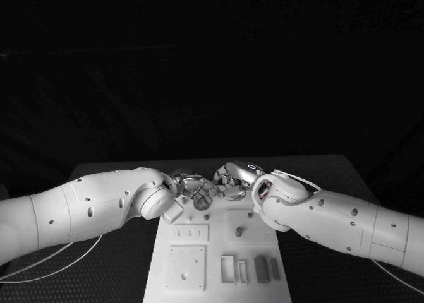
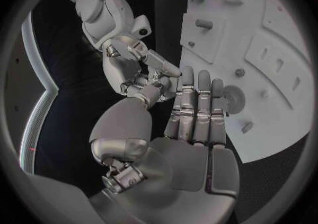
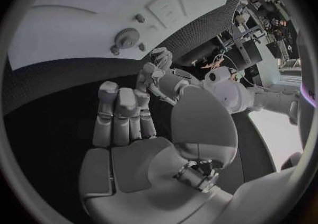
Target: Assemble the parts on the task board
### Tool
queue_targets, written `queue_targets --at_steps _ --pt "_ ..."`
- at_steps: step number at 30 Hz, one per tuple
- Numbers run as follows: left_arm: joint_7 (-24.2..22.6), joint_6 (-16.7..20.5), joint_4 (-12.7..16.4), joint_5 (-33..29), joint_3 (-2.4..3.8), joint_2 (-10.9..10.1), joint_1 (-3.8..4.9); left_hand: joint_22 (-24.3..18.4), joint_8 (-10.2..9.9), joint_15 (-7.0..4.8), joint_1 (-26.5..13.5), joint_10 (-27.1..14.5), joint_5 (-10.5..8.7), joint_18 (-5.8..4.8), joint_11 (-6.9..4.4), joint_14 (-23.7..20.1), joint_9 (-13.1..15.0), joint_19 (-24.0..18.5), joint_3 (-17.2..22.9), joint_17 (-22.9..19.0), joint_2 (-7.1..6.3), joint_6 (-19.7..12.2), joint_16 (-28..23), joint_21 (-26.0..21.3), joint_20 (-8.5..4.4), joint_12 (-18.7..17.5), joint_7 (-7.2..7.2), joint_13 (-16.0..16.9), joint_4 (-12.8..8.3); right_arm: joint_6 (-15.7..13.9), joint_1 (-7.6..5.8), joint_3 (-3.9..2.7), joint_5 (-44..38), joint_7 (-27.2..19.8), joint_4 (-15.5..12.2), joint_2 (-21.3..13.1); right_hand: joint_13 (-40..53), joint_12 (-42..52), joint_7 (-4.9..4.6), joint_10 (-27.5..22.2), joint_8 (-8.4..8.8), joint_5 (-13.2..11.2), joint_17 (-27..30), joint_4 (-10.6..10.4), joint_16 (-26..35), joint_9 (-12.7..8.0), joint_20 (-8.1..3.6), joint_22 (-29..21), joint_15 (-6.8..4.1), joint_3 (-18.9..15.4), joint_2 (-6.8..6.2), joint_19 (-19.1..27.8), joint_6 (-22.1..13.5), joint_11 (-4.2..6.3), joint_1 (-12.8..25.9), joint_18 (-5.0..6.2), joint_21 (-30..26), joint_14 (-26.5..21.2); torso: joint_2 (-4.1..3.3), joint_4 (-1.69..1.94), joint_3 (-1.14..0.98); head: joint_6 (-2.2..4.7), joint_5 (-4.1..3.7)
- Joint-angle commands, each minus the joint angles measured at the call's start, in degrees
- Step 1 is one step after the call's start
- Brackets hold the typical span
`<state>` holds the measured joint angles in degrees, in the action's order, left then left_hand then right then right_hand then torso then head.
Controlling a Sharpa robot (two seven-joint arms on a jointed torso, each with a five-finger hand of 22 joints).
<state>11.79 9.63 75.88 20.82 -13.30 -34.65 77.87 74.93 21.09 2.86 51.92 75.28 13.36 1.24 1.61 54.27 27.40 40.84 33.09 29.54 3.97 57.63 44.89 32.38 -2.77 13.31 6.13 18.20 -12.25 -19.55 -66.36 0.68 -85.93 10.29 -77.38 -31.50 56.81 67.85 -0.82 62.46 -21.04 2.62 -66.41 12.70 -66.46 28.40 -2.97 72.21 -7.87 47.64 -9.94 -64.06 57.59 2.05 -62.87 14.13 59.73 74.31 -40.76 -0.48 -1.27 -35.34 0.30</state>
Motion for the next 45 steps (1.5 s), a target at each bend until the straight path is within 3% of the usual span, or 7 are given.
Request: queue_targets --at_steps 1,14,25,28,37,43,45 --pt "0.00 2.37 -0.25 -0.62 0.02 -0.05 -0.06 0.26 0.34 -0.37 -0.84 0.64 2.18 -0.41 -0.03 0.29 0.78 -0.08 0.03 0.12 1.16 0.82 0.69 0.31 -0.32 0.54 -0.43 0.39 -0.93 0.25 0.02 -0.01 1.94 -1.65 -0.12 -0.03 -0.29 -0.70 -3.76 -0.31 0.55 0.77 0.13 -0.24 0.51 0.00 0.29 -0.17 0.07 0.18 -0.57 0.08 3.47 -0.30 0.91 0.87 -0.19 -0.21 0.02 -0.06 -0.05 -0.15 0.07" --pt "-0.08 2.34 -0.24 -1.72 0.02 -0.02 -0.07 0.10 0.72 -0.85 -4.35 1.24 9.38 -0.94 -0.49 0.79 2.90 -0.11 0.65 0.19 2.03 1.83 1.87 0.59 -0.83 1.52 -0.98 1.67 -3.87 0.05 0.04 -0.01 3.06 -1.99 0.33 0.03 -1.08 -1.71 -4.68 -1.37 2.18 1.36 0.30 -0.72 1.18 -0.61 0.88 -0.44 0.91 -1.59 -1.87 0.92 0.99 -1.18 2.26 0.87 -0.75 -1.05 0.00 0.03 -0.06 -0.25 -0.12" --pt "0.27 1.38 -0.15 -0.79 0.02 -0.56 -0.07 0.09 0.71 -0.92 -4.59 1.34 9.90 -0.99 -0.56 0.87 3.13 -0.17 0.78 0.19 1.98 1.95 2.00 0.61 -0.89 1.64 -1.05 1.82 -4.08 -2.04 0.04 0.00 7.07 -4.23 2.41 -1.23 -1.82 -3.13 -6.09 -3.64 5.44 2.97 0.84 -0.81 2.62 -1.88 1.64 -0.74 2.04 -4.36 -4.96 2.78 -4.84 -2.57 4.92 0.51 -1.83 -2.91 0.04 0.05 0.01 -0.38 -0.05" --pt "0.33 1.28 -0.14 0.67 0.01 -0.99 -0.07 0.12 0.67 -0.98 -4.42 1.37 9.58 -0.99 -0.59 0.92 3.22 -0.17 0.93 0.19 1.82 1.97 2.07 0.67 -0.96 1.68 -1.07 1.89 -4.13 -3.73 0.03 0.01 9.90 -6.72 2.87 -2.16 -3.63 -5.86 -8.42 -7.84 6.97 4.76 2.60 0.31 6.11 -2.19 3.35 -1.67 4.49 -7.64 -4.21 7.65 -8.34 -4.79 5.40 -0.17 -5.15 -7.20 0.04 0.06 0.02 -0.43 0.00" --pt "2.59 4.96 0.62 9.59 -0.14 -3.32 -0.06 0.26 0.55 -1.24 -3.69 1.92 8.66 -1.20 -0.77 1.53 3.65 -0.33 1.27 0.34 1.40 2.19 2.68 0.89 -1.10 2.17 -1.12 2.33 -3.95 -11.17 -0.20 -0.02 22.93 -13.18 5.08 -5.46 -8.01 -8.48 -9.12 -10.25 6.87 14.65 5.85 -2.13 9.20 -1.93 5.64 -2.33 5.34 -15.35 -4.07 11.98 -9.69 -5.61 10.56 -0.43 -8.17 -10.65 0.02 0.04 -0.02 -0.93 0.30" --pt "5.80 4.23 1.50 14.75 -0.16 -5.33 -0.06 1.20 0.86 -3.17 -3.14 4.82 11.71 -0.73 -2.67 4.39 4.75 2.72 0.63 1.80 0.96 3.58 6.40 3.78 -2.85 6.54 -1.79 5.66 -4.34 -11.77 -0.36 -0.62 26.11 -14.42 8.36 -6.18 -9.05 -8.39 -9.04 -10.09 6.67 15.44 6.53 -2.18 9.14 -1.85 5.97 -2.29 5.26 -16.14 -3.25 12.02 -9.68 -5.52 10.10 -0.06 -8.30 -10.62 0.01 0.13 0.01 -1.38 0.03" --pt "7.06 2.81 1.81 16.13 -0.19 -5.81 -0.06 1.45 0.48 -6.01 -1.97 6.67 11.68 0.33 -4.33 7.79 5.09 7.34 -0.11 4.18 0.87 3.95 11.85 8.78 -5.15 13.67 -2.58 11.66 -4.37 -11.87 -0.37 -0.87 26.65 -14.60 9.26 -6.21 -9.20 -8.31 -9.03 -10.03 6.65 15.41 6.63 -2.12 9.08 -1.85 6.03 -2.27 5.24 -16.21 -3.13 11.99 -9.69 -5.51 9.90 0.02 -8.29 -10.59 0.00 0.14 0.00 -1.56 0.12"
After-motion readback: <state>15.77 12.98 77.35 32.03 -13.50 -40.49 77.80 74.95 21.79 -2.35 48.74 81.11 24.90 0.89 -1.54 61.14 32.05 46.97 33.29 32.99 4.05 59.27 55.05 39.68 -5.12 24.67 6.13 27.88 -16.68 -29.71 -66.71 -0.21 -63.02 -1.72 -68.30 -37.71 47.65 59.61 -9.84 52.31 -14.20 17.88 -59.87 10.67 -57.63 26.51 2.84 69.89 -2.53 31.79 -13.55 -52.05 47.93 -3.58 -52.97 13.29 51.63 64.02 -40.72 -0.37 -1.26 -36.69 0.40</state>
